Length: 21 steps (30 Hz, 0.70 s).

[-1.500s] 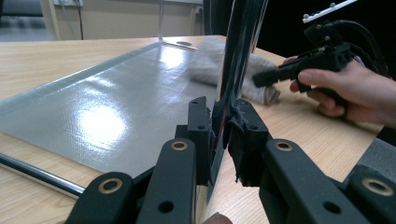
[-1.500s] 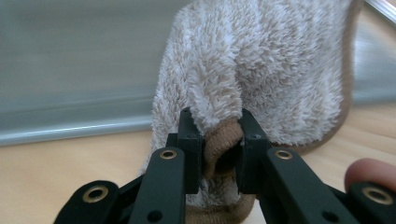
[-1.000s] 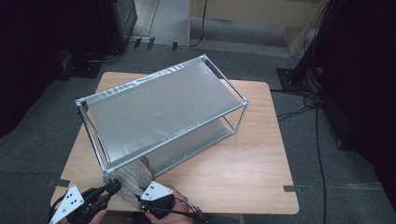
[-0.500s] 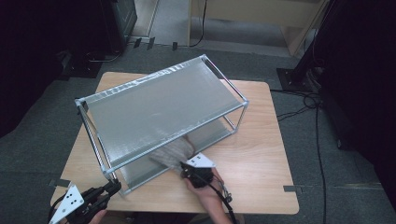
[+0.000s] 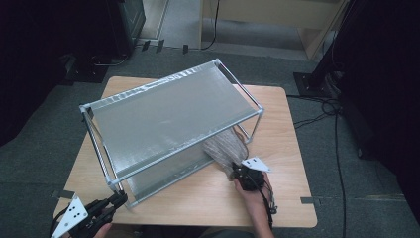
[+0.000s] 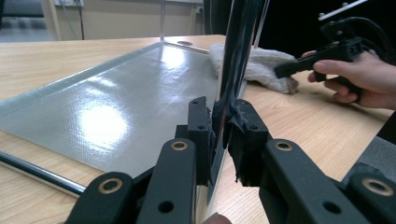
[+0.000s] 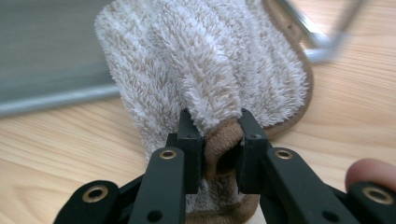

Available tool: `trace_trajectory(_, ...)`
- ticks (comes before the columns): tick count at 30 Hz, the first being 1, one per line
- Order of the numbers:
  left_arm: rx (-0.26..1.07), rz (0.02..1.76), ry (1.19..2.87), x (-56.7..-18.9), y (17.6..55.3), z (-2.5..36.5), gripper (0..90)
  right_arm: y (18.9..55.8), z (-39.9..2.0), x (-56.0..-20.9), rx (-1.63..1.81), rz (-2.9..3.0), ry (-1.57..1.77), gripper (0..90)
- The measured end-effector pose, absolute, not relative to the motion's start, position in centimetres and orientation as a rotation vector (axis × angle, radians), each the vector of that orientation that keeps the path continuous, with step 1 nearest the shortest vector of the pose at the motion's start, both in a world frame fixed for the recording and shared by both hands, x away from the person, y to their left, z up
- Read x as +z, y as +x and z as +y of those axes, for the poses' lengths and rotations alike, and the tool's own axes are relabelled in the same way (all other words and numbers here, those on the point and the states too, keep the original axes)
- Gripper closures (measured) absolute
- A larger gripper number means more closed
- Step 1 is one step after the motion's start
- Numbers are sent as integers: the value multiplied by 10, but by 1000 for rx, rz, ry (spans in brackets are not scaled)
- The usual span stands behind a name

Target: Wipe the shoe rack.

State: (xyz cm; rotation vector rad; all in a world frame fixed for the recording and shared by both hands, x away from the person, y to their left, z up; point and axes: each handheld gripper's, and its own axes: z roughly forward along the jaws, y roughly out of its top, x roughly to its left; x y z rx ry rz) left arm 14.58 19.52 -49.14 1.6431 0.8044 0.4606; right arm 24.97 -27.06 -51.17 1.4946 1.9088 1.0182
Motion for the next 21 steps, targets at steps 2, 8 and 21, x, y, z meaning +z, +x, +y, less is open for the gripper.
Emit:
trace_trajectory(2, 463, 808, 1641, -491, 146, 195, 797, 246, -285, -510, 1005, 1881, 1523, 764)
trace_trajectory(8, 470, 818, 1638, -491, 146, 197, 797, 236, -331, -507, 948, 1765, 1591, 764)
trace_trajectory(21, 472, 819, 1635, -492, 146, 197, 797, 224, -374, -482, 945, 1389, 1705, 788)
